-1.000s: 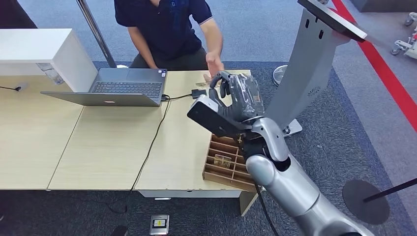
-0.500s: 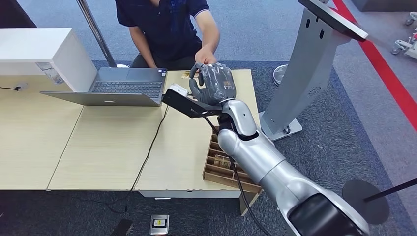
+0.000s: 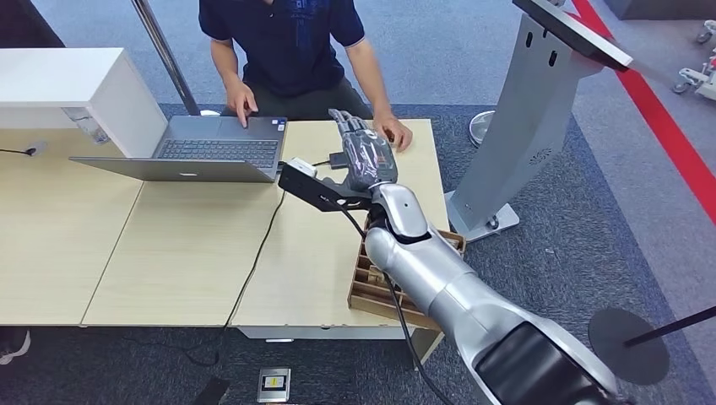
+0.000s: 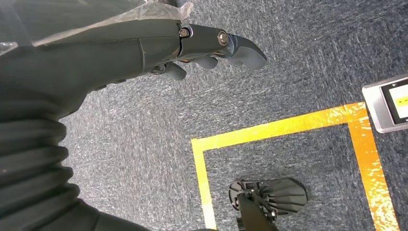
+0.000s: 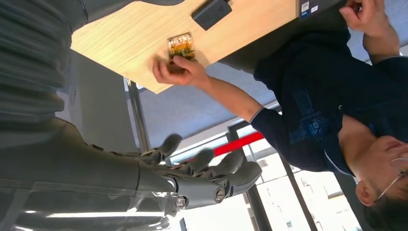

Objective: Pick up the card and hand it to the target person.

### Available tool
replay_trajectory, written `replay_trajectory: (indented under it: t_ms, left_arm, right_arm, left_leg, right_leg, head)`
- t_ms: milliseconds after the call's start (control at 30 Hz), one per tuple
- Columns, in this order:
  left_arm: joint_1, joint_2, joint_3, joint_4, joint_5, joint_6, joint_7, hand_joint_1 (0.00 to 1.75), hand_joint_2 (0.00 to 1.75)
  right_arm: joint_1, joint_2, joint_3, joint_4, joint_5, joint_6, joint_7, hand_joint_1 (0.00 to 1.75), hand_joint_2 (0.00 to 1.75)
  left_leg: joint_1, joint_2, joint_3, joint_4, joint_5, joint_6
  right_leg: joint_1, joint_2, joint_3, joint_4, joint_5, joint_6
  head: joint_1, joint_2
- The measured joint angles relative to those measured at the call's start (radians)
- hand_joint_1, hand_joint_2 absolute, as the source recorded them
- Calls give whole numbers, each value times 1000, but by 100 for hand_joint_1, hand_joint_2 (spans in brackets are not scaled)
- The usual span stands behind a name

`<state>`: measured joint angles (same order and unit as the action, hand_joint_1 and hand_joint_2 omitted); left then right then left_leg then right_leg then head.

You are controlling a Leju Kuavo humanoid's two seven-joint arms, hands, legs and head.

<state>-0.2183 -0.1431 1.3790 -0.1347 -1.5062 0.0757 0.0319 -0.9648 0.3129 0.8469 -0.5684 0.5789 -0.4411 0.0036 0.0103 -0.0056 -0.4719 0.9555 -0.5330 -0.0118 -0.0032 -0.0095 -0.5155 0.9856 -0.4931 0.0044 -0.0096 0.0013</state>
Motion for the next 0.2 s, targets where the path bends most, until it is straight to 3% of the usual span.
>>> replay_trajectory:
  t_ms: [200]
  left_arm:
    - [1, 1, 0, 0, 0, 4, 0, 0, 0]
  right_arm:
    - [-5, 2, -3, 16, -54, -5, -36, 0, 175]
  left_leg:
    - [0, 0, 0, 0, 0, 0]
  right_leg:
    - [0, 0, 0, 0, 0, 0]
  head:
    - [0, 0]
